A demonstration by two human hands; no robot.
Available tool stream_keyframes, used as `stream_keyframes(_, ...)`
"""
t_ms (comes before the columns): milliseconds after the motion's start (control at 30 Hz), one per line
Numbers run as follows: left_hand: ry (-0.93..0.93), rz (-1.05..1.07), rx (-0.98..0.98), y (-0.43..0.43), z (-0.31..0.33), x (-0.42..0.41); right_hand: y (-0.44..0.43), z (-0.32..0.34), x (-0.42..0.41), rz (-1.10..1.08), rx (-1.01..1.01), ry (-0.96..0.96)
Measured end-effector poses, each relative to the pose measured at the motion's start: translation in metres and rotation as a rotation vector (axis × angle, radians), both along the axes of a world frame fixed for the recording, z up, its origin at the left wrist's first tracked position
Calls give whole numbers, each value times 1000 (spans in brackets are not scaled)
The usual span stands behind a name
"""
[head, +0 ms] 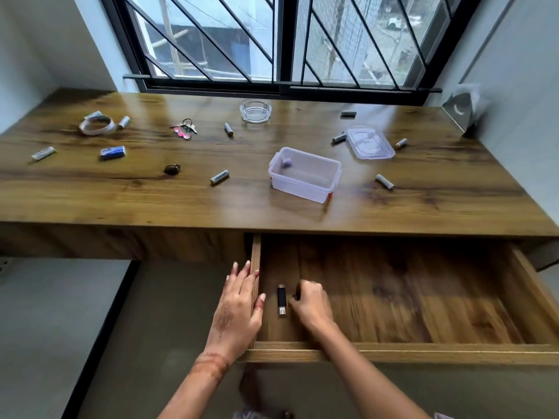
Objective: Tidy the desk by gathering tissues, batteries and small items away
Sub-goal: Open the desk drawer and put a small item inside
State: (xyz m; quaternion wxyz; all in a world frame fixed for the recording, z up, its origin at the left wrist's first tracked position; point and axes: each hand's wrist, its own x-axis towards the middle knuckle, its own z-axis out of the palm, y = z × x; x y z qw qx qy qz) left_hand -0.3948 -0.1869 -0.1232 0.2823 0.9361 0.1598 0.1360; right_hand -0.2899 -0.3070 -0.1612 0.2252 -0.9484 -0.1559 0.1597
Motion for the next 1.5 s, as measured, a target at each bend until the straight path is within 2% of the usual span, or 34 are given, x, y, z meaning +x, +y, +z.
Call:
stream_keyframes(200, -8, -27, 29, -12, 0, -7, -27, 31, -19, -22, 50, -267)
stream_keyframes(333, 26, -82, 120, -19, -4, -14, -71, 31, -44, 73, 131, -334)
stream_keyframes(400, 81, -133, 158, -21, -8, -19, -96, 24, -55, 151, 27, -396)
stream_keyframes(533, 242, -257, 361, -27, -19, -29, -130, 16, -59, 296, -193, -425)
stream_keyframes(733, 340, -336, 451, -25, -20, -28, -130, 12, -55, 363, -259, -484)
stream_keyframes(1233, 346, -241, 504, -3, -22, 27, -102, 13, -1, 316, -253, -497)
stream_keyframes(1500, 362, -162, 469, 19, -15, 79, -74, 4, 59, 308, -192, -637)
